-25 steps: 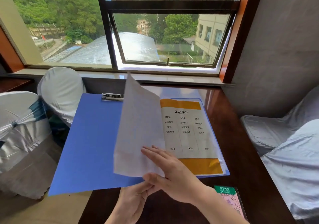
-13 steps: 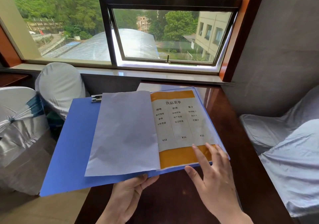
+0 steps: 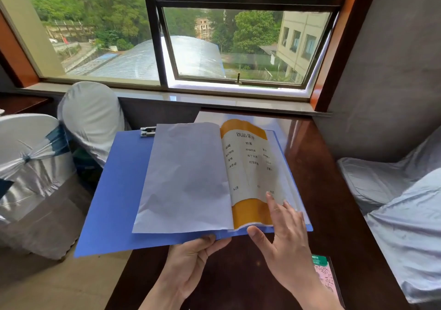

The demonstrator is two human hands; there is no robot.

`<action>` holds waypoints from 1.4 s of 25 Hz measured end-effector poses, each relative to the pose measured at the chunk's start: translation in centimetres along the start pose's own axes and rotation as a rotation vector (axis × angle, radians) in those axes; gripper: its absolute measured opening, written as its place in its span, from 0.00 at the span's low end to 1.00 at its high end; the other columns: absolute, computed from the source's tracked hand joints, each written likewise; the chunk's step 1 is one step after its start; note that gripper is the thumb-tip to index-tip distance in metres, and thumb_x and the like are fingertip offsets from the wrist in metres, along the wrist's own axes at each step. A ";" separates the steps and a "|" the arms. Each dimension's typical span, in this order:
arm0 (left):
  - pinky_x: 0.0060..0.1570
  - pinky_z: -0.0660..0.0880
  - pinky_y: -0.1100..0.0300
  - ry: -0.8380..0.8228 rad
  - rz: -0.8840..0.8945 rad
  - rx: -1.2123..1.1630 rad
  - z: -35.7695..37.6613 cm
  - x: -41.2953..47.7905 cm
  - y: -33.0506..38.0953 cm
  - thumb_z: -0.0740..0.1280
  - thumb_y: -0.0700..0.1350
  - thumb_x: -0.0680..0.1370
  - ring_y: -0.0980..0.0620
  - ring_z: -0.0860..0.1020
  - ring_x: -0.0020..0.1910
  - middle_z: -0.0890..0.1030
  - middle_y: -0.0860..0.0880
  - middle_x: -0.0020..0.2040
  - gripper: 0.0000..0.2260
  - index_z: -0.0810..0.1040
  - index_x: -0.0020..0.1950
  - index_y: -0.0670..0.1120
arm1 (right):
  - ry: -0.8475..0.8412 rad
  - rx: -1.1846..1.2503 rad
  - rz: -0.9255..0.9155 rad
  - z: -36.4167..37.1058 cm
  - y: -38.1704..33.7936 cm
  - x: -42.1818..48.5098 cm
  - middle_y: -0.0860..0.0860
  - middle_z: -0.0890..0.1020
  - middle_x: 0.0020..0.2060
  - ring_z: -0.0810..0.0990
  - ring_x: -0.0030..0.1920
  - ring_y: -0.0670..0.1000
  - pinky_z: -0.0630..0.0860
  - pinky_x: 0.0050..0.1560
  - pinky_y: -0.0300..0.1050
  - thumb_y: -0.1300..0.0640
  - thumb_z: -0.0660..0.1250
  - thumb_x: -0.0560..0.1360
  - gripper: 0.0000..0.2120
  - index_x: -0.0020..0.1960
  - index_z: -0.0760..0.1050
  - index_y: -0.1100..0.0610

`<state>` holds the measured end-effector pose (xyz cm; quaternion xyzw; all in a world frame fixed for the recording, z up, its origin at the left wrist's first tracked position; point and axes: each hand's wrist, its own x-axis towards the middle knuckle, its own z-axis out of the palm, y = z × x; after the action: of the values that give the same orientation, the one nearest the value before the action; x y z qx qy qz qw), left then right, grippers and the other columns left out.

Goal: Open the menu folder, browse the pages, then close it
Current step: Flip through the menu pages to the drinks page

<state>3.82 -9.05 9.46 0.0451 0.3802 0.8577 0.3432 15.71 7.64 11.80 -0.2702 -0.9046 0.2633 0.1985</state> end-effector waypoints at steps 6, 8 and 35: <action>0.44 0.83 0.44 -0.005 -0.007 0.022 -0.3 0.0 0.2 0.68 0.27 0.68 0.31 0.81 0.57 0.82 0.35 0.60 0.26 0.75 0.65 0.39 | 0.021 0.056 -0.048 -1.3 -1.6 1.8 0.49 0.75 0.70 0.69 0.73 0.56 0.60 0.74 0.65 0.20 0.60 0.63 0.48 0.76 0.65 0.47; 0.44 0.83 0.44 -0.003 -0.002 0.006 -0.5 0.2 0.3 0.68 0.26 0.68 0.31 0.81 0.57 0.83 0.37 0.60 0.26 0.76 0.64 0.41 | 0.021 0.099 -0.026 -2.2 -1.9 2.4 0.48 0.70 0.71 0.67 0.71 0.54 0.70 0.69 0.65 0.21 0.62 0.62 0.50 0.77 0.62 0.46; 0.45 0.83 0.41 -0.040 0.011 0.012 -0.6 -0.7 -0.1 0.66 0.24 0.68 0.34 0.81 0.57 0.83 0.37 0.60 0.28 0.77 0.65 0.44 | -0.076 0.221 -0.165 -0.7 -4.2 1.0 0.32 0.58 0.75 0.56 0.78 0.38 0.55 0.79 0.43 0.31 0.49 0.77 0.31 0.78 0.55 0.39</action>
<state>4.23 -9.82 9.09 0.0664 0.3780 0.8563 0.3455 13.70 5.50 14.97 -0.1615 -0.8961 0.3539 0.2135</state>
